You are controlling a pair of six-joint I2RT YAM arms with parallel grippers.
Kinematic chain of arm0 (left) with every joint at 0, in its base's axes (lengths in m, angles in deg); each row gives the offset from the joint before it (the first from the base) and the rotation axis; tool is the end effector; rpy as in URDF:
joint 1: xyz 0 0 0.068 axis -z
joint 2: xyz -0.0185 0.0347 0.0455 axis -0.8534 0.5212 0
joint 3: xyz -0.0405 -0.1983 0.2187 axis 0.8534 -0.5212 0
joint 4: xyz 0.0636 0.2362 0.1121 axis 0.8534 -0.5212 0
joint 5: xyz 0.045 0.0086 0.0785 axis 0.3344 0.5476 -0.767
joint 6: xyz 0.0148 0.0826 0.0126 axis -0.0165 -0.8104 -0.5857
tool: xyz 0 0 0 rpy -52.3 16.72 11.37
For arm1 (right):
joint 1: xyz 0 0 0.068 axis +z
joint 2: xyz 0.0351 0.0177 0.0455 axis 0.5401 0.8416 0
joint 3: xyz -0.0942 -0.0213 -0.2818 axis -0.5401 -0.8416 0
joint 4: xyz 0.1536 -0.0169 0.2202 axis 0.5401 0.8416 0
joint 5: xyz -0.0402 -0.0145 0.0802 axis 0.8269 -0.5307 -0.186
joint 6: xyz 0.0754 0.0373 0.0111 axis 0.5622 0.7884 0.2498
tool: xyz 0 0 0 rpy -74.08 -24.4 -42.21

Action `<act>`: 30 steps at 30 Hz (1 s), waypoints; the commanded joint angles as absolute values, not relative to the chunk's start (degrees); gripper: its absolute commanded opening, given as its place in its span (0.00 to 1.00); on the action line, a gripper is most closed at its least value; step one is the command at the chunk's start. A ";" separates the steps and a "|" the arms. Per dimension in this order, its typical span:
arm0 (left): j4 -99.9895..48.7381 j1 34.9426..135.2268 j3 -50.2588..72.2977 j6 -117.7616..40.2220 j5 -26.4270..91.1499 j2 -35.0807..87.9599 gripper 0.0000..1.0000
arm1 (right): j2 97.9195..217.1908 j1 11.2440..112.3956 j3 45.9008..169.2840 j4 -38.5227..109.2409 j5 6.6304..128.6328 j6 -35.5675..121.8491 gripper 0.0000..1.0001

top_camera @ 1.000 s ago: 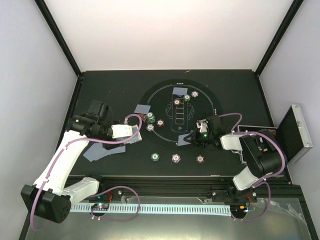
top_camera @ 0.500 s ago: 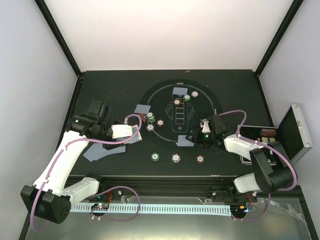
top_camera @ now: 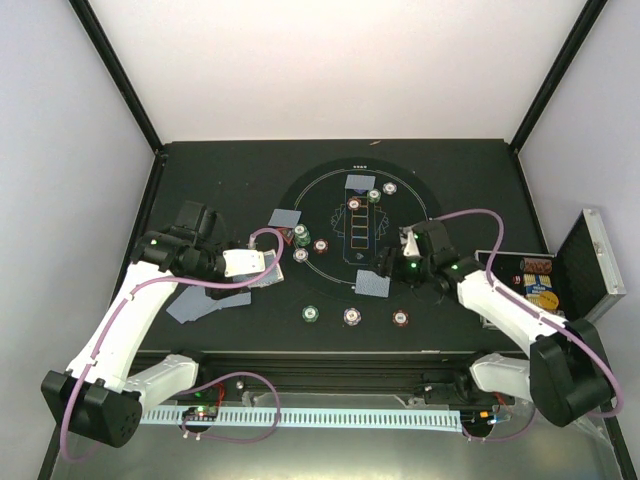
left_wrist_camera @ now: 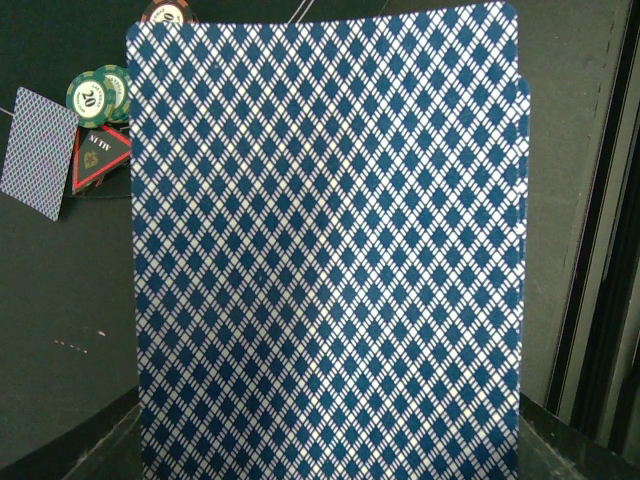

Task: Distribute texas hold em gaming equipment

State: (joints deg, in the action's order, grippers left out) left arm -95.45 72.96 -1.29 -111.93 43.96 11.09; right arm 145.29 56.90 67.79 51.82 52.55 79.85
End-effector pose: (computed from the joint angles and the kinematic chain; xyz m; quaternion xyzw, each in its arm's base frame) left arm 0.1707 -0.0699 0.2903 0.6209 0.7418 -0.0796 0.2406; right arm 0.2179 0.1294 0.1869 0.0882 0.9196 0.3404 0.1750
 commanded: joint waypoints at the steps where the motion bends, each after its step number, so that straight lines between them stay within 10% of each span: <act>1: -96.27 72.82 0.64 -112.68 46.40 10.37 0.02 | 146.56 63.53 73.72 47.04 49.38 84.41 0.65; 12: -96.35 72.82 0.17 -112.95 45.62 9.73 0.02 | 151.12 61.95 69.69 54.13 63.49 78.13 0.68; 30: -96.96 72.82 0.54 -112.27 46.40 10.64 0.02 | 151.83 75.90 74.01 19.31 39.93 100.38 0.86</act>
